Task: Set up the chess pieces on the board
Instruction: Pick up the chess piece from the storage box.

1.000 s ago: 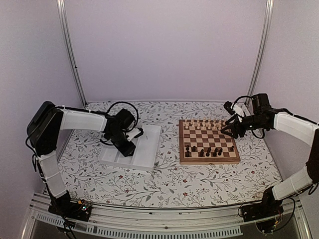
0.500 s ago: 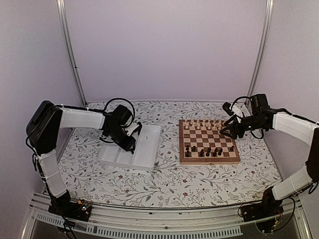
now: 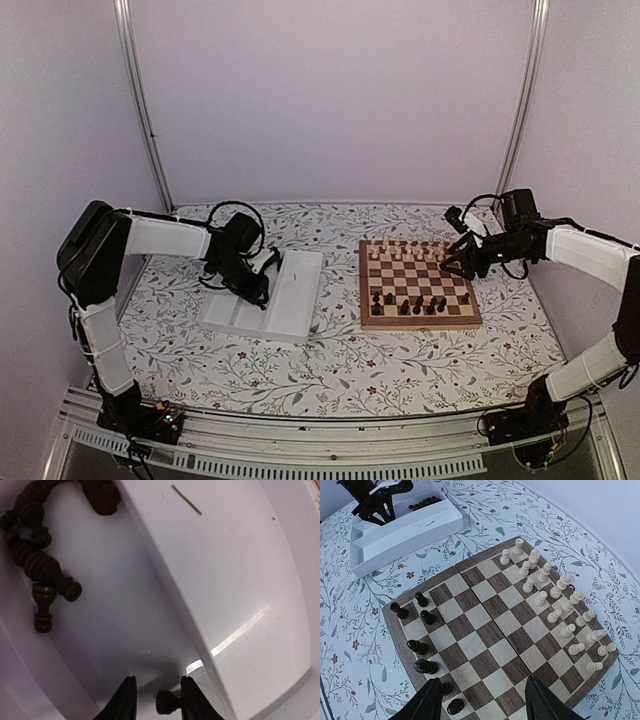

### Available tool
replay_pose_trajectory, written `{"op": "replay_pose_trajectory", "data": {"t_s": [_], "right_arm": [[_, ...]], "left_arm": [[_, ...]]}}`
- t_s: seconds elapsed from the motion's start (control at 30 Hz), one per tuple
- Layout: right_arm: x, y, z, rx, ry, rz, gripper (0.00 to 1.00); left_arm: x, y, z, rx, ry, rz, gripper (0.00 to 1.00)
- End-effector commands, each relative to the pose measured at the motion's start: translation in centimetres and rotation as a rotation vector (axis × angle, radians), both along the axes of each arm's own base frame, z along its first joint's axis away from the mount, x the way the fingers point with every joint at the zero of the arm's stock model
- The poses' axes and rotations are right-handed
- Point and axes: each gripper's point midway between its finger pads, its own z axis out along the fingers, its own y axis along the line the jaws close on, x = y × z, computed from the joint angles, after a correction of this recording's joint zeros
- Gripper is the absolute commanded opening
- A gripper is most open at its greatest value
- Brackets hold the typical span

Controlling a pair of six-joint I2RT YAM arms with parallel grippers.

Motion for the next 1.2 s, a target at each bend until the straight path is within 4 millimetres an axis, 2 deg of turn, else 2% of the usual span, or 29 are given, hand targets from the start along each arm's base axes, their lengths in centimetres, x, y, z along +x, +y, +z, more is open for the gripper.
{"op": "replay_pose_trajectory", "data": {"t_s": [0.0, 0.13, 0.5, 0.8, 0.97, 1.17], "right_arm": [[-0.2, 0.2, -0.2, -0.005, 0.014, 0.011, 0.59], [-0.1, 0.3, -0.2, -0.006, 0.013, 0.012, 0.59], [-0.2, 0.4, -0.3, -0.005, 0.019, 0.014, 0.57], [-0.4, 1.2, -0.1, 0.007, 0.017, 0.038, 0.56], [-0.7, 4.1, 1.9, 0.048, -0.005, 0.111, 0.54], [-0.6, 10.0, 5.0, 0.062, -0.099, 0.208, 0.53]], "left_arm": [[-0.5, 0.8, -0.3, 0.006, 0.042, 0.043, 0.32], [-1.3, 1.5, -0.3, 0.022, 0.065, 0.082, 0.29], [-2.2, 1.8, 0.2, 0.011, 0.105, 0.121, 0.15], [-0.9, 1.7, 2.5, -0.122, 0.088, 0.153, 0.07], [0.4, 1.0, 5.6, -0.286, 0.046, 0.174, 0.07], [2.1, -0.8, 10.2, -0.514, -0.024, 0.212, 0.07]]}}
